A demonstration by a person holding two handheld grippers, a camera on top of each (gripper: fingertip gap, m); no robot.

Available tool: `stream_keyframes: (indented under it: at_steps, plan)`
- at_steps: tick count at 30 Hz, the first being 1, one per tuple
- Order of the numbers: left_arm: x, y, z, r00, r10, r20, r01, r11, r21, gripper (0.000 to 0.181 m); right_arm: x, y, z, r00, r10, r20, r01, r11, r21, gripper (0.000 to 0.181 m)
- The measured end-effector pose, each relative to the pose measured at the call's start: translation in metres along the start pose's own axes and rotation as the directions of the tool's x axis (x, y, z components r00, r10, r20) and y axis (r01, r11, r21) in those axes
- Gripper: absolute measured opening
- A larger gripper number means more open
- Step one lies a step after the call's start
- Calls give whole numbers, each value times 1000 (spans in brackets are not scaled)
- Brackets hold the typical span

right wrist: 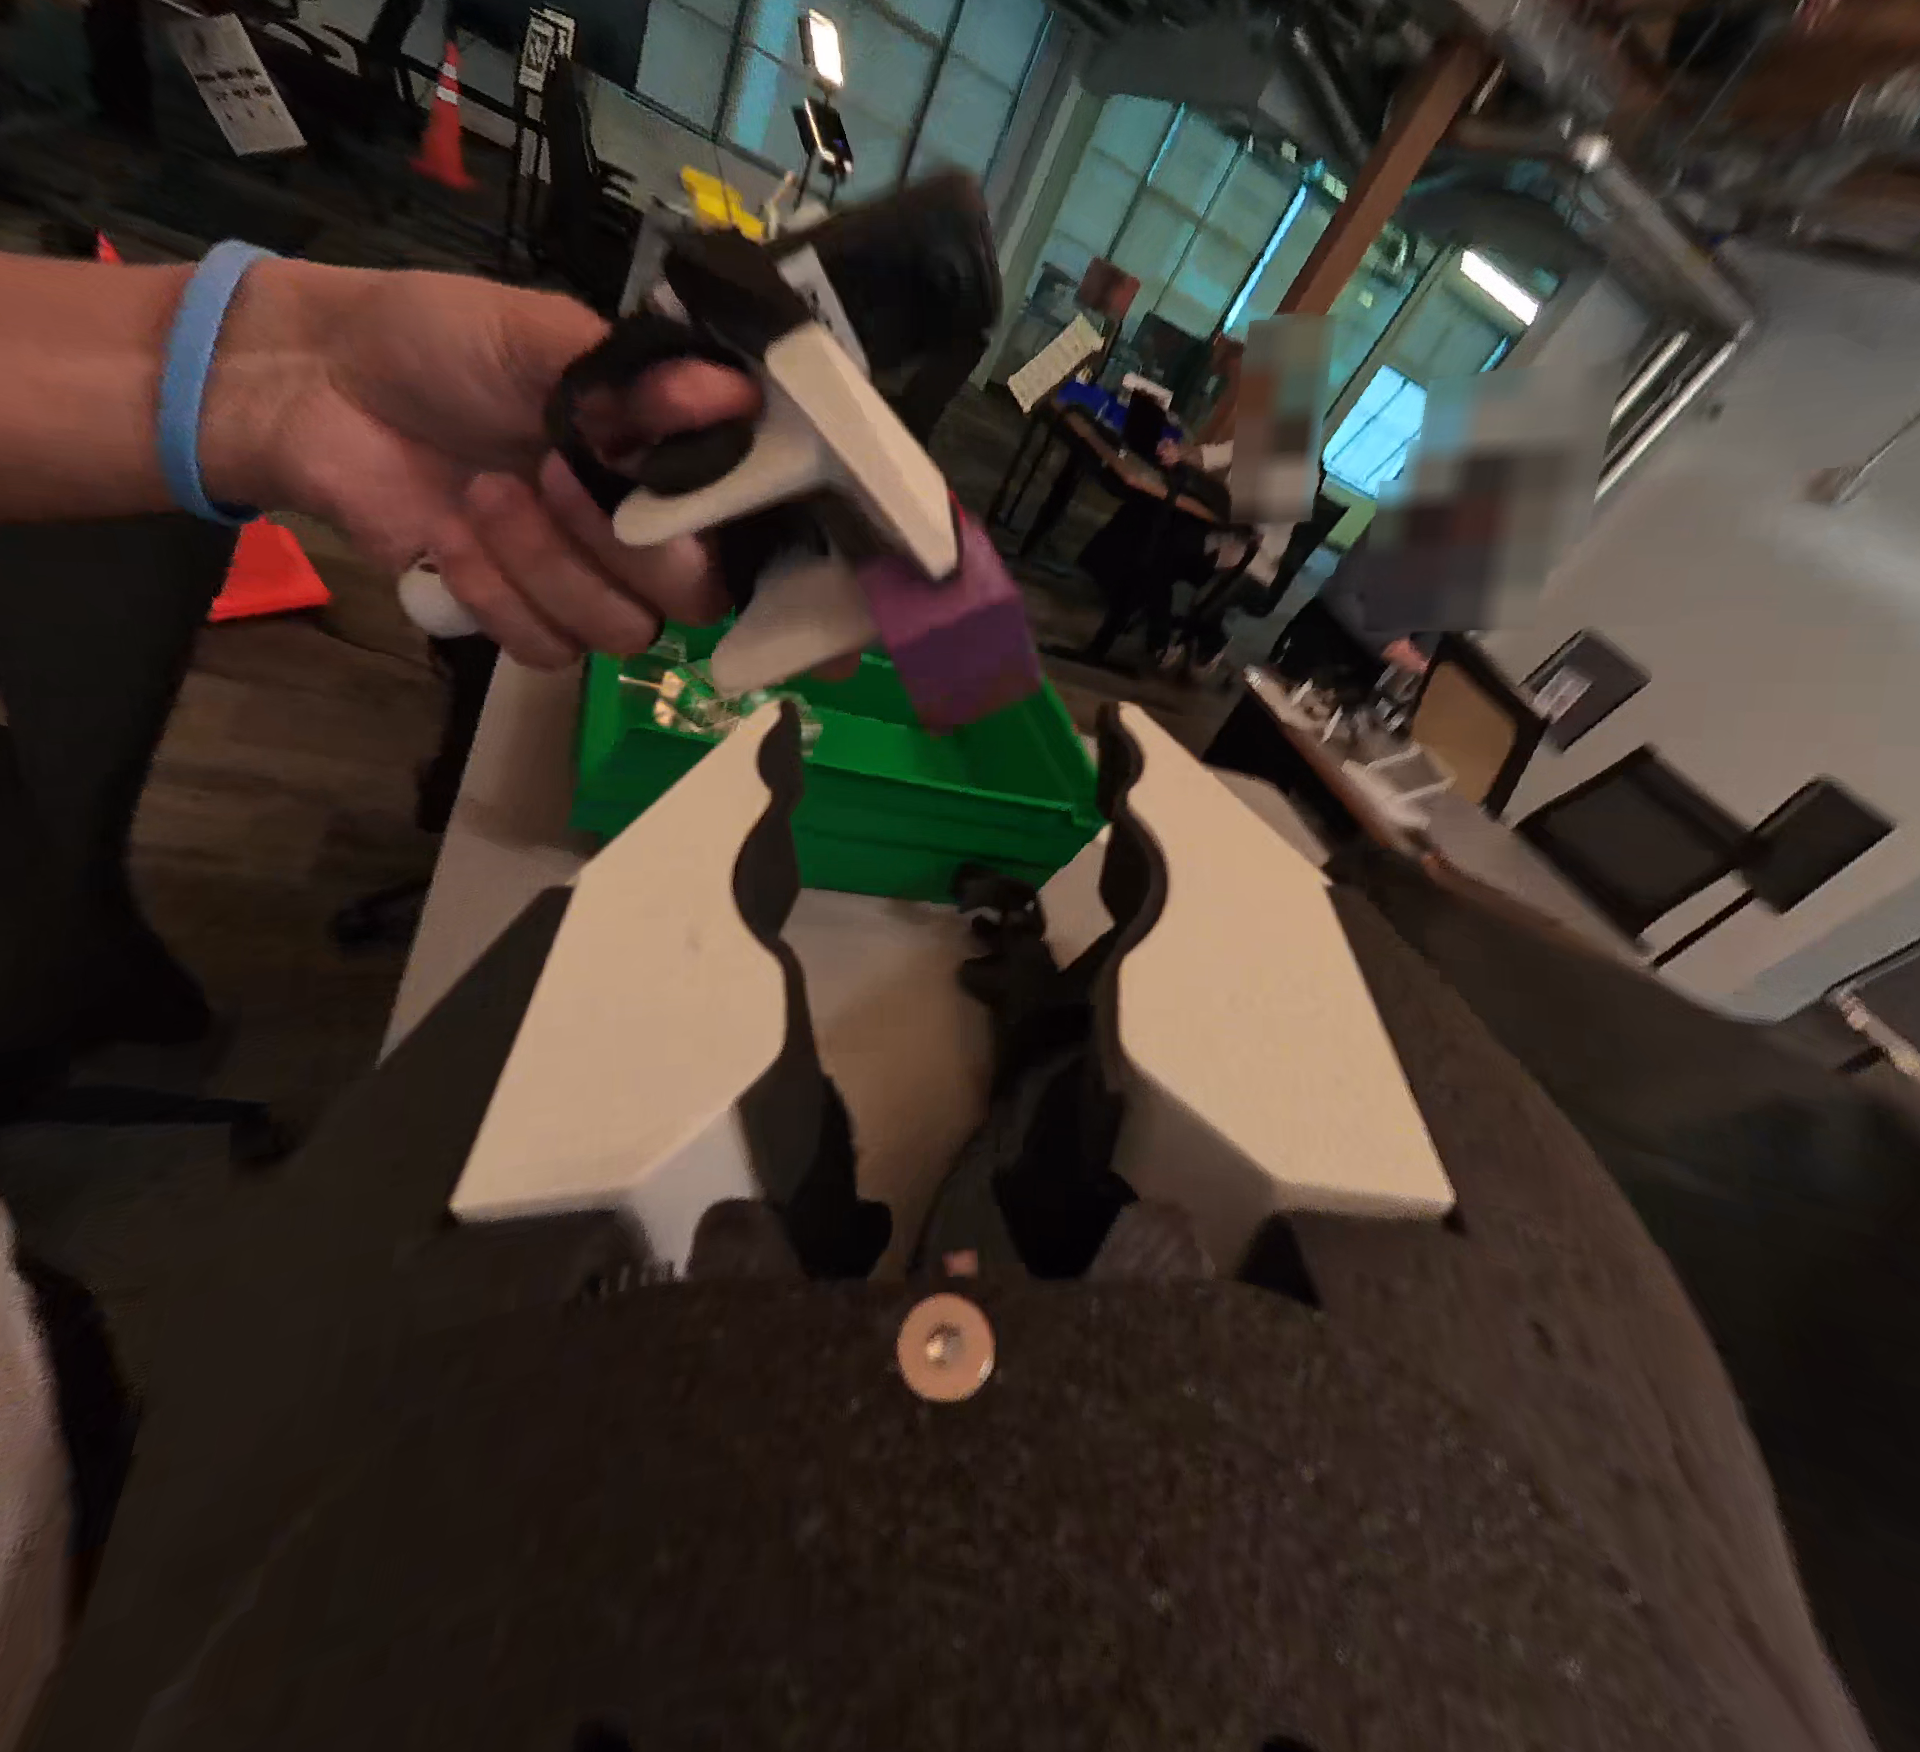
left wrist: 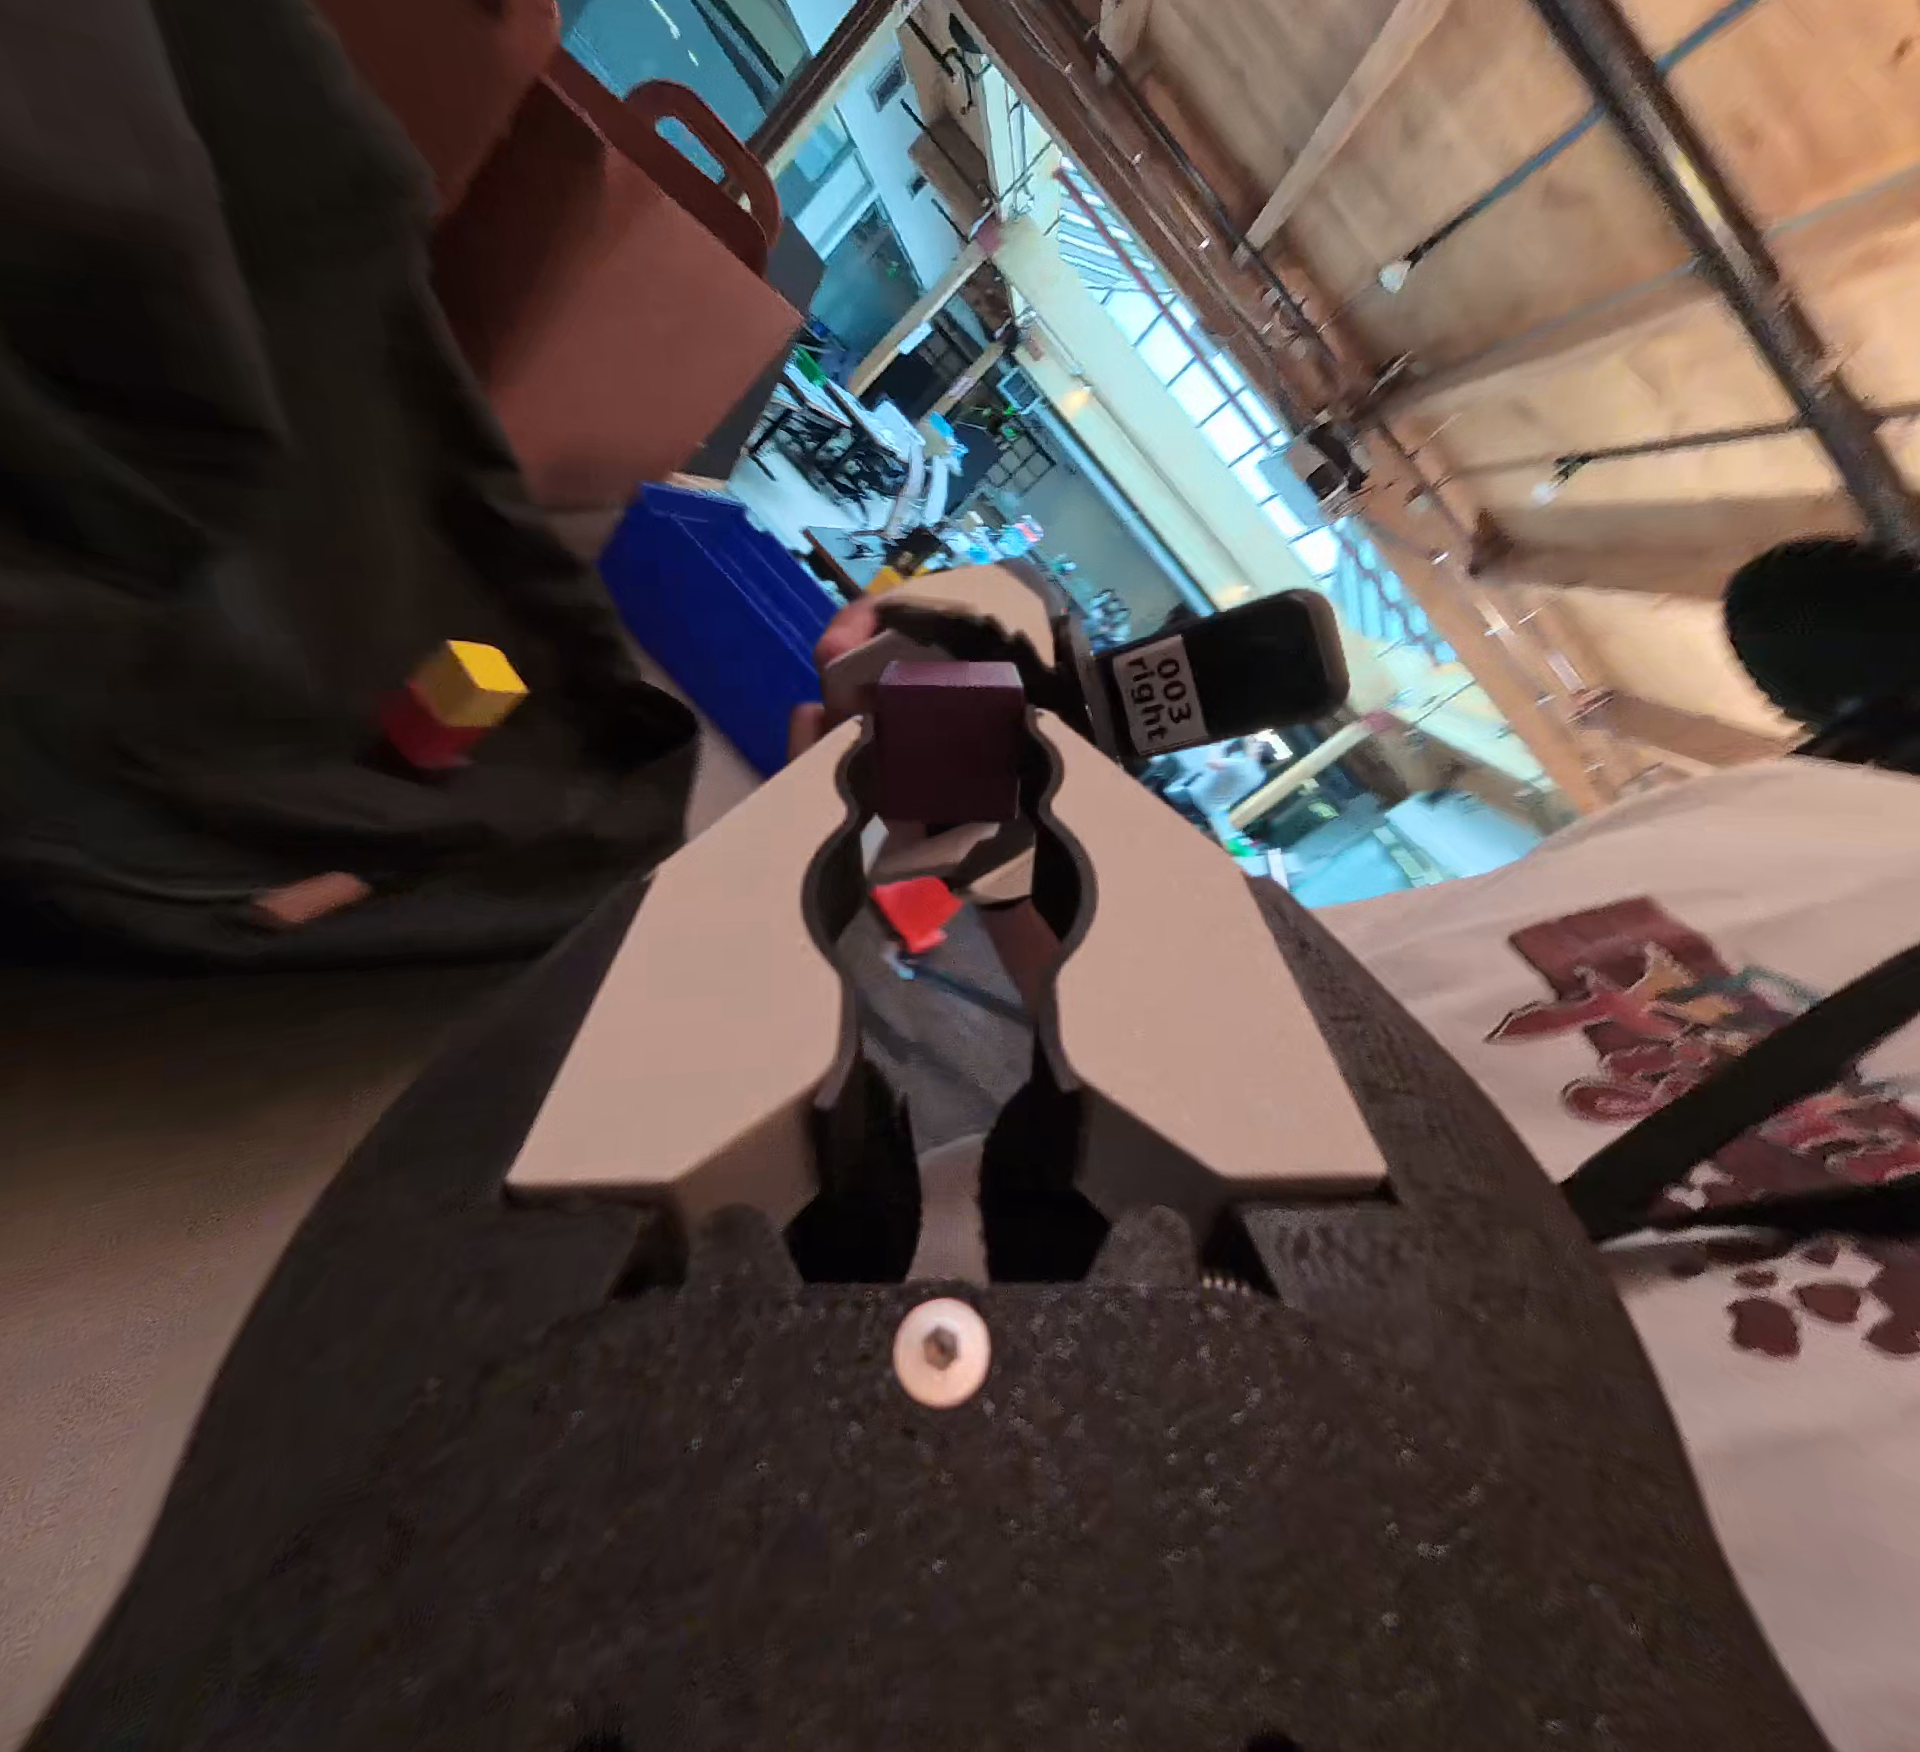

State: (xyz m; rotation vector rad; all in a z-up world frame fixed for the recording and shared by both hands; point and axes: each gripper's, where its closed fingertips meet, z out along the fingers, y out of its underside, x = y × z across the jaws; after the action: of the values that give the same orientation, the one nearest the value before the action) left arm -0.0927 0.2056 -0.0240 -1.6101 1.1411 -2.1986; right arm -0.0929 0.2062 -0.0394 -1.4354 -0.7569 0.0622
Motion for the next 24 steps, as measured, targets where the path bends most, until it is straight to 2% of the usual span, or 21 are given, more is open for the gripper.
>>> stream_keyframes:
  at_steps: [4,5,7,9,11,13,14,15,17,19,24]
  plan:
    - [10,11,26,968,-185,-168,182,983,-33,27,3,-8,-16,999,-26,42,25,999,32,45]
    - [15,15,31,952,-219,-213,211,976,-59,27,0,-4,-19,997,-26,70,25,1000,14,33]
    - [15,22,39,934,-267,-237,255,964,-81,28,0,-1,-27,992,-105,72,105,994,-2,27]
    - [12,25,42,940,-259,-222,249,966,-73,33,3,-1,-36,988,-141,60,142,990,-6,27]
    - [0,28,39,967,-220,-128,215,975,-53,50,16,1,-49,994,-108,33,109,994,-14,27]
    - [-2,23,28,976,-194,-102,196,981,3,52,41,18,-66,999,-39,-18,36,994,-107,27]
    - [-1,24,21,978,-185,-98,187,982,12,51,56,34,-75,998,24,-53,-34,980,-196,28]
    - [-2,26,15,983,-170,-74,171,985,12,51,72,57,-85,990,91,-105,-120,941,-317,27]
    - [-10,35,4,994,-107,27,107,994,-9,51,90,104,-105,964,207,-169,-266,789,-553,27]
    - [-15,43,-5,993,-42,106,47,998,-39,51,95,139,-116,942,276,-192,-329,637,-697,28]
    - [-22,57,-17,976,28,217,-4,994,-108,51,93,191,-121,969,227,-97,-183,395,-900,28]
